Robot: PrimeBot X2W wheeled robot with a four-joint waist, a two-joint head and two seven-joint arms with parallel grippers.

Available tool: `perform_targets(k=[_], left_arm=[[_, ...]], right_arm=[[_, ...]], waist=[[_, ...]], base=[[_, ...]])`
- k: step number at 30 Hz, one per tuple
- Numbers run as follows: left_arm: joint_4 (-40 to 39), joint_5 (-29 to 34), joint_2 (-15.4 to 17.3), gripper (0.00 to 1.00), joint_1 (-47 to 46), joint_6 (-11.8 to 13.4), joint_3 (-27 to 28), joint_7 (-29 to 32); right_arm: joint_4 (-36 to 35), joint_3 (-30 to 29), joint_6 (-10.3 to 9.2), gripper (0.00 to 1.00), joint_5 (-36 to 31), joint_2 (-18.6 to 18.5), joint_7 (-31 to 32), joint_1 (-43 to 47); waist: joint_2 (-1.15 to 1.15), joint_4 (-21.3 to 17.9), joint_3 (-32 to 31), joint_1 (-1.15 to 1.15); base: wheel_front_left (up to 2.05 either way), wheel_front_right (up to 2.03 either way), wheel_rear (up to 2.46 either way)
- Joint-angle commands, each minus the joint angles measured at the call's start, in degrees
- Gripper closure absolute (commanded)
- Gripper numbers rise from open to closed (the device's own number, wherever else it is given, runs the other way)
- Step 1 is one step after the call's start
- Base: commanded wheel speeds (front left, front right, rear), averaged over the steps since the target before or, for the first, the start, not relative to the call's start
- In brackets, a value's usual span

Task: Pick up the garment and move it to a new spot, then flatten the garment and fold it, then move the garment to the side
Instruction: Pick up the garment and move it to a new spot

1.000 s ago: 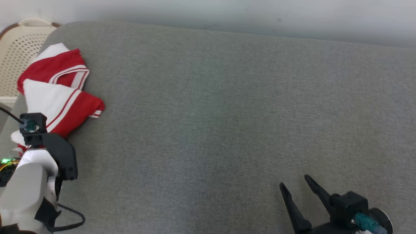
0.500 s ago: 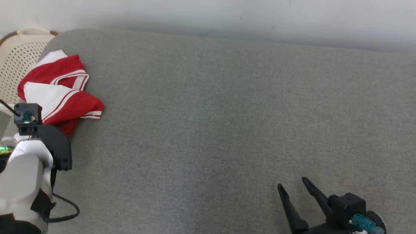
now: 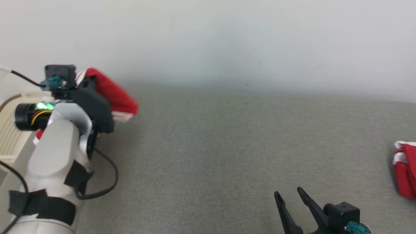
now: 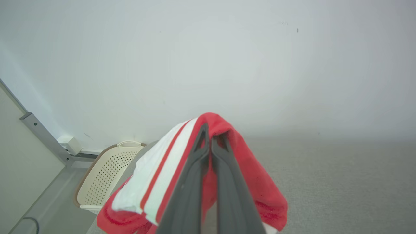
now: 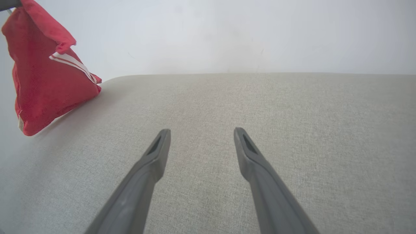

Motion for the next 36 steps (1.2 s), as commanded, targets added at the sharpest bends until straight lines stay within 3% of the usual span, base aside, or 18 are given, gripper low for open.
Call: perform_targets(k=[1,12,18,24,31,32,33,36], left_arm=[[-0.8,-0.4,-0.6,1.0,0.0,-0.2,-0.4,-0.4],[-14.3,-6.0,-6.0,1.0,-0.3,-2.1,-1.6,-0.2],[-24.0,-8.4,-7.2,1.0,3.6,-1.7,-4.0,4.5],[-29.3,-7.5,-6.2,1.0,13.9,1.3,-6.1,9.4],[-27.9,-5.5,-4.4,1.0,24.0,4.7,-7.0,9.4],[-27.4,-5.6,-4.5,0.6,25.5,4.5,-7.4,9.1],[-26.8,-6.5,-5.0,0.0,26.8,3.8,-7.6,8.6],[-25.9,-7.9,-5.5,0.0,30.3,3.0,-7.8,6.2]], right_arm=[[0.3,-0.1,-0.1,0.0,0.4,0.1,-0.5,-0.6],[0.0,-3.1,-0.1,0.0,-2.2,0.1,-0.6,-2.5],[-0.9,-4.3,-0.1,0.0,-2.0,0.1,-0.6,-2.0],[-0.7,-4.7,-0.1,0.0,-1.0,0.1,-1.2,-1.7],[0.3,-4.7,-0.1,0.0,0.3,0.1,-2.0,-1.7],[0.6,-4.6,-0.1,0.0,0.5,0.1,-2.1,-1.7],[0.9,-4.6,-0.1,0.0,0.7,0.1,-2.4,-1.6],[1.5,-4.5,-0.1,0.0,1.0,0.1,-2.8,-1.6]], waist=[[0.01,-4.9,-4.3,0.01],[0.01,-17.2,-5.6,0.01],[0.01,-21.5,-4.9,0.01],[0.01,-22.7,-3.8,0.01],[0.01,-21.5,-3.2,0.01],[0.01,-21.3,-3.2,0.01],[0.01,-20.8,-3.2,0.01],[0.01,-19.7,-3.4,0.01]], base=[[0.0,0.0,0.0],[0.0,0.0,0.0],[0.0,0.0,0.0],[0.0,0.0,0.0],[0.0,0.0,0.0],[0.0,0.0,0.0],[0.0,0.0,0.0],[0.0,0.0,0.0]])
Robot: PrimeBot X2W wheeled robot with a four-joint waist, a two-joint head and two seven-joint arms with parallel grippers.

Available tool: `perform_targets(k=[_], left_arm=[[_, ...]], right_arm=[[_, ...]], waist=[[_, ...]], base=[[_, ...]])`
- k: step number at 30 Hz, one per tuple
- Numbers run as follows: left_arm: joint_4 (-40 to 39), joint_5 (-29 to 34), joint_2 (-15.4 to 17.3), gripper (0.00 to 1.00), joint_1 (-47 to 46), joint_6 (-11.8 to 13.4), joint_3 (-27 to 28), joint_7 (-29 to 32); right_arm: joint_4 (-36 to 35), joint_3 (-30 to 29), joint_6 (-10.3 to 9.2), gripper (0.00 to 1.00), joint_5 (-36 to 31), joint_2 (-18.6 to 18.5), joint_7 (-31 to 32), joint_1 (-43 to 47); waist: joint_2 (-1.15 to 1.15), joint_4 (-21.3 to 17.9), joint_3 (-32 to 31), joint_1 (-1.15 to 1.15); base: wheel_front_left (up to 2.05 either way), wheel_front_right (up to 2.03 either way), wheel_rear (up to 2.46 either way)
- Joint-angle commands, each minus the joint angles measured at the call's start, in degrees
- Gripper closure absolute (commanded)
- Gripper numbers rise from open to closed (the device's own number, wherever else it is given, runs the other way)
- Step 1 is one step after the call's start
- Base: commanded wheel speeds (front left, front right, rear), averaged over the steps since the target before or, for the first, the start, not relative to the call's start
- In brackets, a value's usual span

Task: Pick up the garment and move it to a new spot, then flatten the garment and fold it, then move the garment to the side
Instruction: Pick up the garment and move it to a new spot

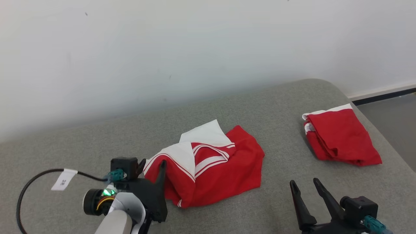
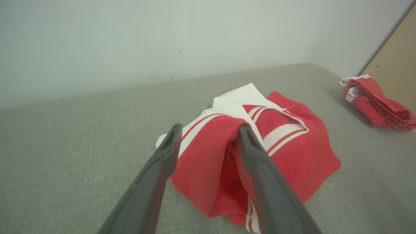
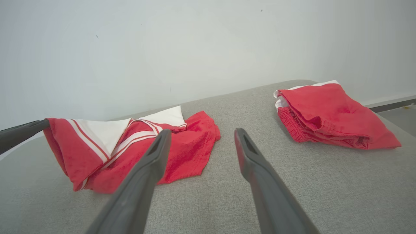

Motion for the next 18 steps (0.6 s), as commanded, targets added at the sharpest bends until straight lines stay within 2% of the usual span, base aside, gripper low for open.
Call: perform_targets(k=[1,5,10,18], left_arm=[[-0.3,-0.8,-0.2,0.0,1.6,-0.3,0.1,-2.2],[-2.4,-1.5,-1.0,0.0,5.3,-2.4,-0.8,-10.4],[-6.4,-1.2,-0.6,0.0,11.5,-2.2,-0.5,-18.9],[-16.4,0.3,1.4,0.0,23.3,-0.4,2.9,-22.4]], right_arm=[[0.2,0.0,-0.1,0.0,0.3,0.0,-0.5,0.3],[0.9,-1.1,-0.1,0.0,0.5,0.0,-1.3,0.7],[2.0,-2.5,-0.1,0.0,1.4,0.0,-1.8,1.3],[3.1,-6.5,-0.1,0.0,0.8,0.0,-3.1,1.3]], waist=[[0.0,1.2,-0.2,0.0],[0.0,4.0,-0.6,0.0],[0.0,7.5,-1.7,0.0],[0.0,11.6,-2.9,0.0]], base=[[0.0,0.0,0.0],[0.0,0.0,0.0],[0.0,0.0,0.0],[0.0,0.0,0.0]])
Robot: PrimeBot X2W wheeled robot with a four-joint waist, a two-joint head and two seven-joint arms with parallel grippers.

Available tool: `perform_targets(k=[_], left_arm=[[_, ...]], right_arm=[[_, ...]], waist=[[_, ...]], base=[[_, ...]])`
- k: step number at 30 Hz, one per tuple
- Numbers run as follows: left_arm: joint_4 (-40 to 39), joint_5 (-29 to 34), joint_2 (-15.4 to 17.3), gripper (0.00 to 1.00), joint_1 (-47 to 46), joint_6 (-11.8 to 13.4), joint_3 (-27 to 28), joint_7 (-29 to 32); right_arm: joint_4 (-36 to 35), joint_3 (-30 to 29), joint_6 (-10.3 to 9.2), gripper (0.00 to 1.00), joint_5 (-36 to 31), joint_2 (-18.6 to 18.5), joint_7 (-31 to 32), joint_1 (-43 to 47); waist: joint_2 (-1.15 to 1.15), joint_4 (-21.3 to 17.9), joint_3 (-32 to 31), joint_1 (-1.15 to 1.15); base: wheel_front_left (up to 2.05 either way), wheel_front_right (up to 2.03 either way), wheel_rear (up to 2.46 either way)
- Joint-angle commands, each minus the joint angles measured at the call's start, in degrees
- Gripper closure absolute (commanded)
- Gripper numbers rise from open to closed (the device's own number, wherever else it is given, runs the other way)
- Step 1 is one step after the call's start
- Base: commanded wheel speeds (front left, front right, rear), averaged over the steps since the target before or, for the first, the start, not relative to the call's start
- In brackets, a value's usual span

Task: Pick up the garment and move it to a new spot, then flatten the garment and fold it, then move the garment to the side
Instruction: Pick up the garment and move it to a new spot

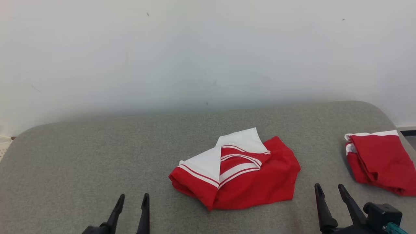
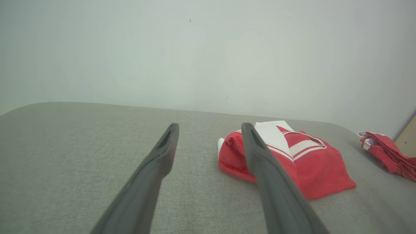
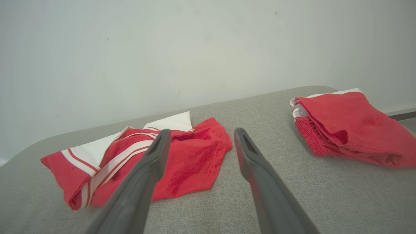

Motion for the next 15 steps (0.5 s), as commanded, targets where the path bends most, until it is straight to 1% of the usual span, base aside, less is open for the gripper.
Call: perform_targets(k=[1,5,8,12,15], left_arm=[[-3.0,0.4,0.1,0.0,2.6,0.4,1.7,-0.4],[-8.8,2.3,-0.4,0.0,8.5,1.1,5.5,-0.3],[-11.4,2.0,-1.2,0.0,11.7,0.9,8.6,-0.3],[-12.3,3.4,-1.9,0.0,14.3,1.0,11.3,-0.3],[-11.6,4.2,-1.6,0.0,15.5,0.4,12.5,-0.4]], right_arm=[[0.2,-0.5,-0.1,0.0,-0.3,0.0,-0.6,0.3],[0.5,-0.3,-0.1,0.0,-1.1,0.1,-1.3,1.0],[1.0,0.1,-0.11,0.0,-1.6,0.0,-2.1,1.6],[2.0,1.1,-0.1,0.0,-2.1,0.0,-3.0,2.5],[3.0,1.3,-0.1,0.0,-2.8,0.0,-3.0,3.2]], waist=[[0.0,2.0,-1.0,0.0],[0.0,3.1,-1.4,0.0],[0.0,3.5,-1.7,0.0],[0.0,3.9,-2.0,0.0],[0.0,4.1,-2.1,0.0]], base=[[0.0,0.0,0.0],[0.0,0.0,0.0],[0.0,0.0,0.0],[0.0,0.0,0.0],[0.0,0.0,0.0]])
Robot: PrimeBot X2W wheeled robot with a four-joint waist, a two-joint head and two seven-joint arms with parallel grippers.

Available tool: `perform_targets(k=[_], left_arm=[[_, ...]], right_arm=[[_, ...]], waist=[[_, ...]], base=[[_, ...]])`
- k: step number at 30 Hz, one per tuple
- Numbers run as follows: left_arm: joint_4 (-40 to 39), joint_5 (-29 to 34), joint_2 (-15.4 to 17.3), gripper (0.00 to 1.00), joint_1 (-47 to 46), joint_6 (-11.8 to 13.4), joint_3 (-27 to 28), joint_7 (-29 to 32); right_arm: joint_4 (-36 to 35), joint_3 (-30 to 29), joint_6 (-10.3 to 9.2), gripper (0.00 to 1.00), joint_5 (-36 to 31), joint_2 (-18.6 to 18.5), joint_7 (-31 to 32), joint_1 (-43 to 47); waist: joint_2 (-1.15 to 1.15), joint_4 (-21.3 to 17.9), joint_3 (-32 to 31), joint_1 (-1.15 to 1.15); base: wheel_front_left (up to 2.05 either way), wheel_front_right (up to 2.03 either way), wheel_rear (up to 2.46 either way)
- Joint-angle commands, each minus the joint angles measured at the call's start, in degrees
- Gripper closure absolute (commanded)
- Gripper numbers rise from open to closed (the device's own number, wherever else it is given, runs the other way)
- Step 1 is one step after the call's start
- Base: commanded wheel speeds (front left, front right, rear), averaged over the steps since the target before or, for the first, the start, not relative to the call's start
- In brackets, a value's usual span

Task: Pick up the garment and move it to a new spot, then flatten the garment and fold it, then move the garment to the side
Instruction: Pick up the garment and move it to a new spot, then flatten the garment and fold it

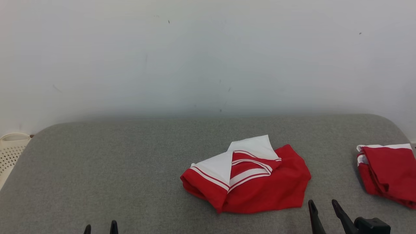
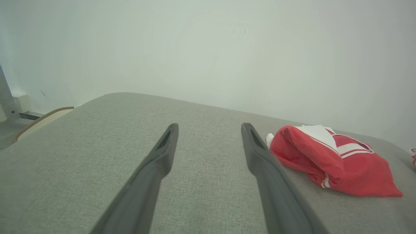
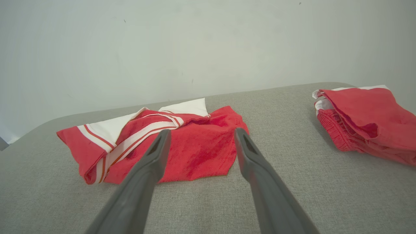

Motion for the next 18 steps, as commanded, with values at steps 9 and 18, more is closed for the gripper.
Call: perform_targets(k=[9,18], left_arm=[[1.5,1.0,0.4,0.0,0.0,-1.4,1.9,-0.2],[2.4,1.4,0.0,0.0,-0.6,-3.0,3.0,-0.2]], right_arm=[[0.6,0.2,-0.1,0.0,-1.0,0.0,-0.4,-0.3],[0.5,0.4,-0.1,0.0,-0.3,0.0,-0.1,-0.6]], waist=[[0.0,-0.2,0.1,0.0],[0.0,-0.5,0.5,0.0]], base=[[0.0,0.0,0.0],[0.0,0.0,0.0]])
